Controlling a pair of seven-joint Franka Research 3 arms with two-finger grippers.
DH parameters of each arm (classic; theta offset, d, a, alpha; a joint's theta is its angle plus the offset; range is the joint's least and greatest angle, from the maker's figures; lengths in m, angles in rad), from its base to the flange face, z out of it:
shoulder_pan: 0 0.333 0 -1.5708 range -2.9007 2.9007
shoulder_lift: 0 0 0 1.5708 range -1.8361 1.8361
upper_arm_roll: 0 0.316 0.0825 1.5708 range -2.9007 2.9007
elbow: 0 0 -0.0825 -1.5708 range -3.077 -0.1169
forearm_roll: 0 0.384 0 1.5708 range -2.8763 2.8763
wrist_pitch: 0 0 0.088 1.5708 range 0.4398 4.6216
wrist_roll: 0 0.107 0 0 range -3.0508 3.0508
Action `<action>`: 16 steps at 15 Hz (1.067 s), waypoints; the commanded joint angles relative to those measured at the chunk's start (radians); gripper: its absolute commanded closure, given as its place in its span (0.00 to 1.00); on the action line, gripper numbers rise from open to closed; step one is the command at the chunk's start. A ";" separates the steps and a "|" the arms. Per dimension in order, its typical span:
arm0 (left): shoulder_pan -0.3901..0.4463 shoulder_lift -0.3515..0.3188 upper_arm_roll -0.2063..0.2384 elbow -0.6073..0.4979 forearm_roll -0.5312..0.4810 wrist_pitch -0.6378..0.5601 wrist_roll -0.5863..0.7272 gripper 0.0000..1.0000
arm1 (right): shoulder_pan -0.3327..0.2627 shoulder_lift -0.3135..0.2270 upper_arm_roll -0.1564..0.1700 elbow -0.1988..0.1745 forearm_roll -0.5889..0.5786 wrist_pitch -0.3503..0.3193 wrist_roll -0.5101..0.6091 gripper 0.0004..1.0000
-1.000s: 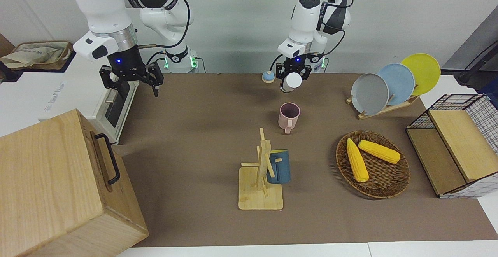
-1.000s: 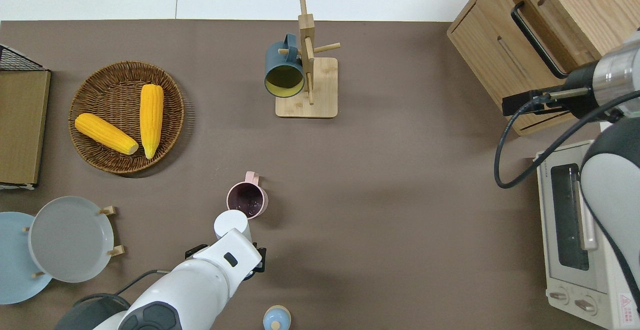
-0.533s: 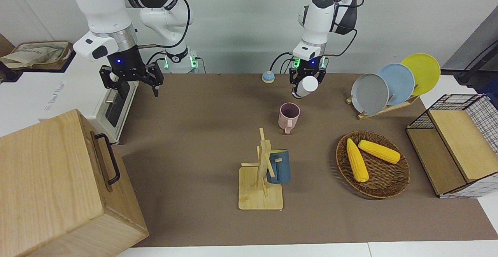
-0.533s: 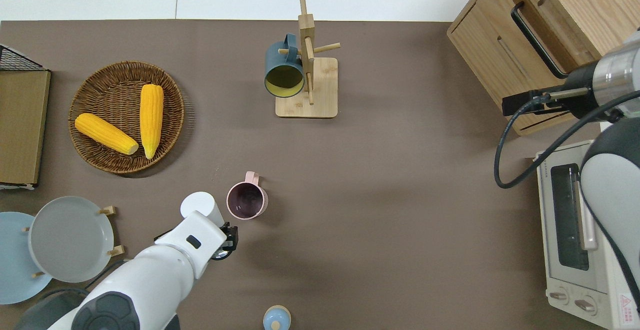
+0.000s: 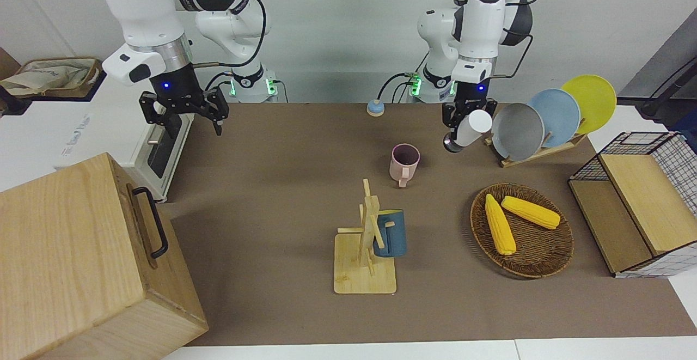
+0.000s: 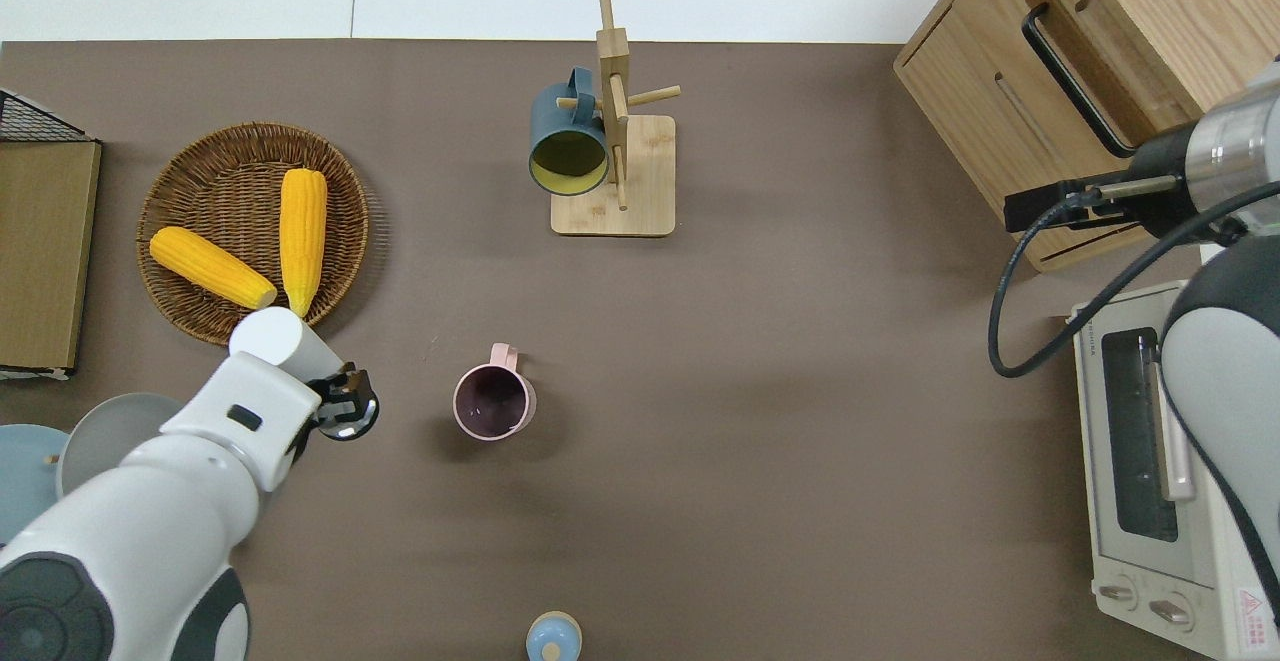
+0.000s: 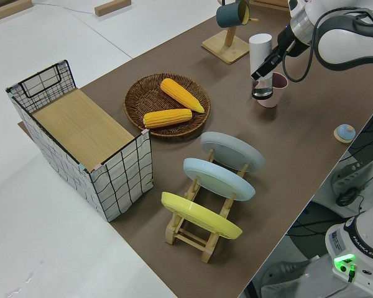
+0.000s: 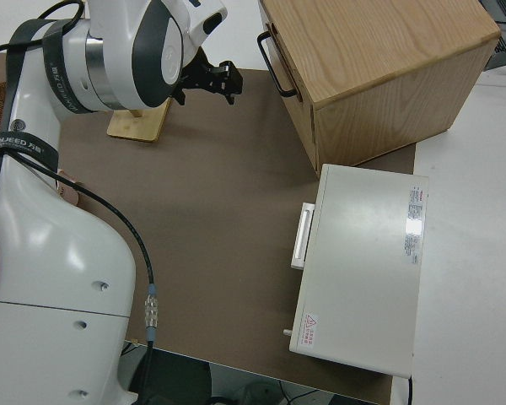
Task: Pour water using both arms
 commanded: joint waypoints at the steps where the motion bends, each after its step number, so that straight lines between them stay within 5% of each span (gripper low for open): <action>1: 0.066 0.107 0.001 0.223 0.077 -0.001 0.003 1.00 | -0.014 -0.010 0.007 -0.005 0.008 0.006 -0.024 0.01; 5: 0.149 0.213 0.001 0.459 0.082 -0.007 0.054 1.00 | -0.014 -0.010 0.007 -0.005 0.008 0.006 -0.024 0.01; 9: 0.195 0.259 0.007 0.552 0.078 -0.004 0.109 1.00 | -0.014 -0.010 0.007 -0.005 0.008 0.006 -0.024 0.01; 14: 0.192 0.326 0.171 0.674 0.062 -0.001 0.285 1.00 | -0.014 -0.010 0.007 -0.005 0.010 0.006 -0.024 0.01; 16: 0.195 0.358 0.215 0.713 -0.021 0.000 0.394 1.00 | -0.014 -0.010 0.007 -0.005 0.008 0.006 -0.024 0.01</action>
